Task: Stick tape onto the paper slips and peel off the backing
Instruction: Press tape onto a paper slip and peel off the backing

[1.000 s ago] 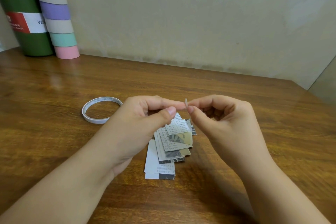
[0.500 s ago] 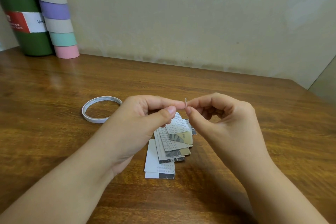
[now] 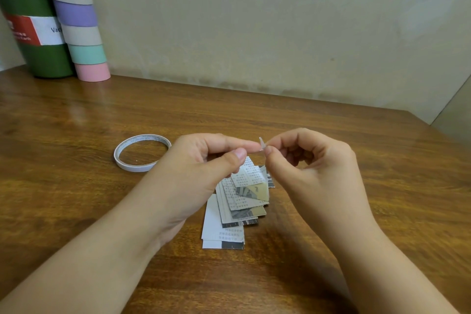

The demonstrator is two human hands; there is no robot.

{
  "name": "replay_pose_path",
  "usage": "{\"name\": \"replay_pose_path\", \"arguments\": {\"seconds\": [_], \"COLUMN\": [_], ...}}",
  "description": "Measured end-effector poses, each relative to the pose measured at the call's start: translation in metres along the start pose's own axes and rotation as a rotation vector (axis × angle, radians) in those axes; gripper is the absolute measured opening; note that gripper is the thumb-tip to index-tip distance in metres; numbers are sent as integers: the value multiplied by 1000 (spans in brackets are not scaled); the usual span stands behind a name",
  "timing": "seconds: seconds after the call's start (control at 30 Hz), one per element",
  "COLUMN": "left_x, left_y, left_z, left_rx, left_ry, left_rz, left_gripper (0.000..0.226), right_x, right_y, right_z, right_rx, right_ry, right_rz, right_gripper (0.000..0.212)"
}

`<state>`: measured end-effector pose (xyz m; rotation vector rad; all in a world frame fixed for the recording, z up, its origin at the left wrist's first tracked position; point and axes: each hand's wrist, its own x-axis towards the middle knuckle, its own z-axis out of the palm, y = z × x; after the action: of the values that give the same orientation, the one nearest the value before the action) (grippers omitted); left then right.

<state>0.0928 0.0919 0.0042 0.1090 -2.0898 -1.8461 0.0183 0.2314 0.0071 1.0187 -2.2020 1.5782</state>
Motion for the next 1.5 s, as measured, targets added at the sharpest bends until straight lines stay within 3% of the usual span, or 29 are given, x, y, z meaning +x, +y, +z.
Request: {"name": "replay_pose_path", "arguments": {"seconds": [0.7, 0.87, 0.97, 1.13, 1.4, 1.5], "left_x": [1, 2, 3, 5, 6, 6], "left_y": [-2, -2, -2, -6, -6, -7], "left_z": [-3, -4, -4, -4, -4, -4], "left_rx": [25, -5, -19, -17, -7, 6], "left_ry": [21, 56, 77, 116, 126, 114], "left_rz": [-21, -50, -76, -133, -169, -175], "left_gripper": [21, 26, 29, 31, 31, 31], "right_x": [3, 7, 15, 29, 32, 35], "right_y": [2, 7, 20, 53, 66, 71], "right_z": [-3, -6, -15, -35, -47, -44], "right_rx": [69, 27, -173, -397, -231, -211], "right_ry": [8, 23, -2, -123, -65, -34], "right_rz": [113, 209, 287, 581, 737, 736], "right_gripper": [14, 15, 18, 18, 2, 13]}}
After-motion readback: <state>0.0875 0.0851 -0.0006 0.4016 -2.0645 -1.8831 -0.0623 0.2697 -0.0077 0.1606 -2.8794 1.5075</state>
